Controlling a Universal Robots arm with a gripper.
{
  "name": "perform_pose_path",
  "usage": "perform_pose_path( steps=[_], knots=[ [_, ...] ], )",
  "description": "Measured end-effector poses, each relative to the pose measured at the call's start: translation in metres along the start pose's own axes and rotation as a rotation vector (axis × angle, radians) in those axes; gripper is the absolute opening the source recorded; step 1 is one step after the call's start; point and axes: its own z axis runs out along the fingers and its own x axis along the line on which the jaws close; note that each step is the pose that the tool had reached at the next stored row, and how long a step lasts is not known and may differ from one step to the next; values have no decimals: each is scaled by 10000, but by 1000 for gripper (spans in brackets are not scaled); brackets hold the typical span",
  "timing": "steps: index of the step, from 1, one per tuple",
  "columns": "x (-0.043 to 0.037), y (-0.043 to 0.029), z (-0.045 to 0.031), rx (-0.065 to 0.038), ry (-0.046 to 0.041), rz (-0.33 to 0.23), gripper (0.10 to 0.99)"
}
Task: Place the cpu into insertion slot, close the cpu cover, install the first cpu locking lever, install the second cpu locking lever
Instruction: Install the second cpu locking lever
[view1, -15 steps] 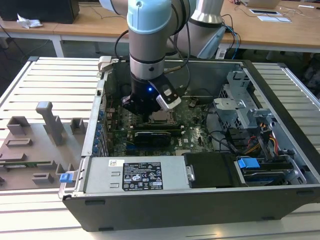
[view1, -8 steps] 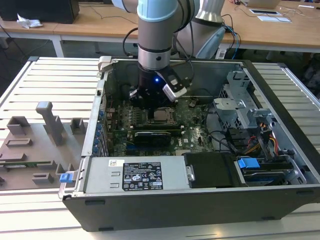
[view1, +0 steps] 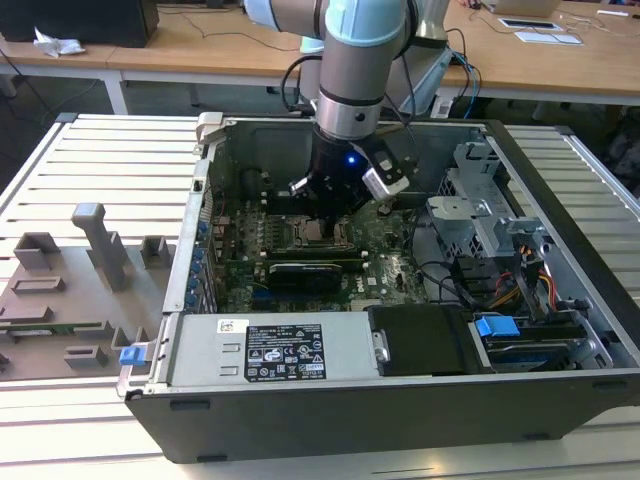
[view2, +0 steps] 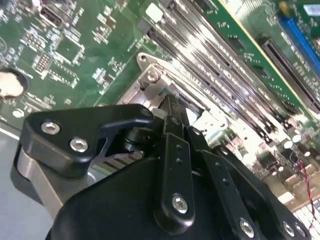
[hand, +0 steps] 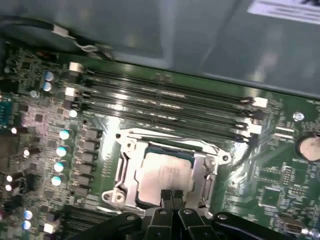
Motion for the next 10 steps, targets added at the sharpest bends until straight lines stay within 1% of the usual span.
perform_pose_path(
  steps=[1,3,5,6,10],
  knots=[
    [1,-1,-45,10,2,3,106],
    [7,-5,-167,31,5,1,106],
    [10,-6,-220,46,7,1,106],
    [13,-7,-267,67,12,4,106],
    [16,-8,-344,84,15,4,106]
  ],
)
